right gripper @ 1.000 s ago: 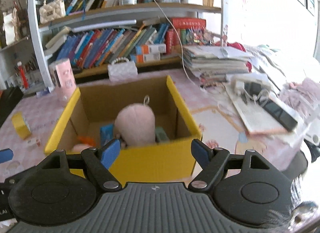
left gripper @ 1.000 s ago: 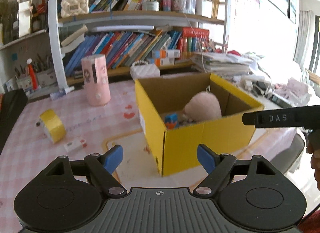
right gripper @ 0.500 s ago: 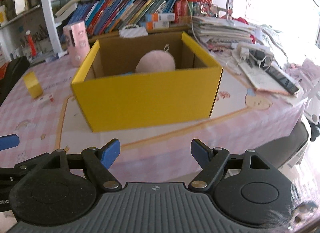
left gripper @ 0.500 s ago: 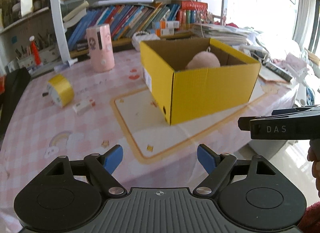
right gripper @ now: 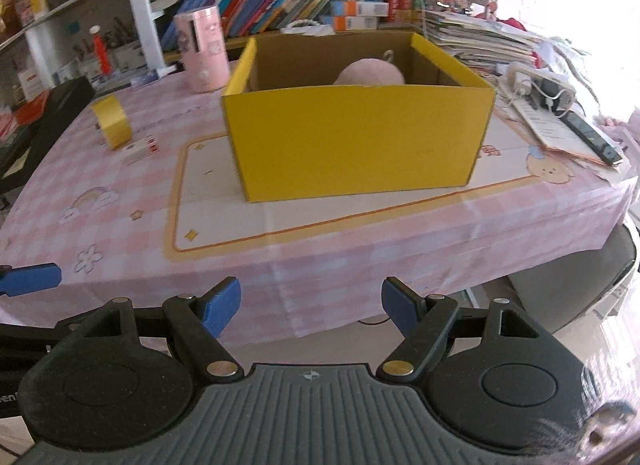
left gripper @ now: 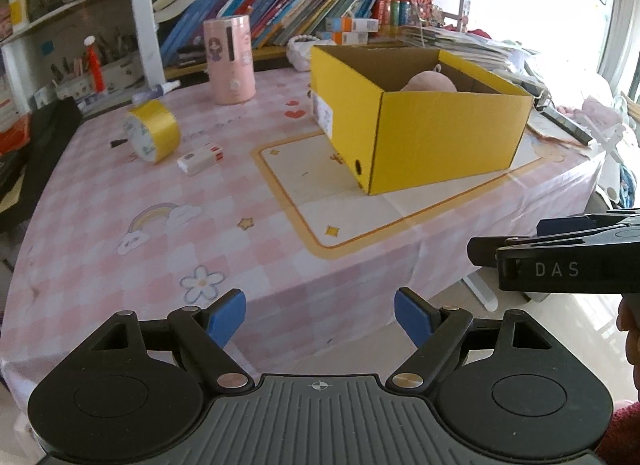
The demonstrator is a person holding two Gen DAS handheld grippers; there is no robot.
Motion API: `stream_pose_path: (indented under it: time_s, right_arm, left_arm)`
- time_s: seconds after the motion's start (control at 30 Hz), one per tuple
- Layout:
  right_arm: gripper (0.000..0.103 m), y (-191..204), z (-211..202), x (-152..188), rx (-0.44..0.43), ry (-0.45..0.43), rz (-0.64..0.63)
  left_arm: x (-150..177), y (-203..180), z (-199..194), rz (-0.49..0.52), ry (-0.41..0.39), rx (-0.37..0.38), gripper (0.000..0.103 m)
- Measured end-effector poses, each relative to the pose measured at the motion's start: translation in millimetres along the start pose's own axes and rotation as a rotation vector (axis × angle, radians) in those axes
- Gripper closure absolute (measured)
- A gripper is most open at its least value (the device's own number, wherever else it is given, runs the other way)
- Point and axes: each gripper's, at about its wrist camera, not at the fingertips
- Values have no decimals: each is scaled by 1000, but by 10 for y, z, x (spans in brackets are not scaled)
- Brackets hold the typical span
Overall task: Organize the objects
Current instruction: 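Withdraw both tools from the yellow box toward the tape roll and small box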
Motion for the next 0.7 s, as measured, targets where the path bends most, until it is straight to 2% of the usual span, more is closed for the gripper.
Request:
stream_pose_path:
  time_s: [0.7]
  right_arm:
    - [28,698,40,-31,-135,-1,-141]
  left_arm:
    - [249,582,-301,-113,-27,-121,19]
Point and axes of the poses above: each gripper's, at about its wrist camera, not at the fingertips, and z roughly the way its jaws point, y to its left, x to its underside, and after that the axes turned 2 degrees about -x, right-handed
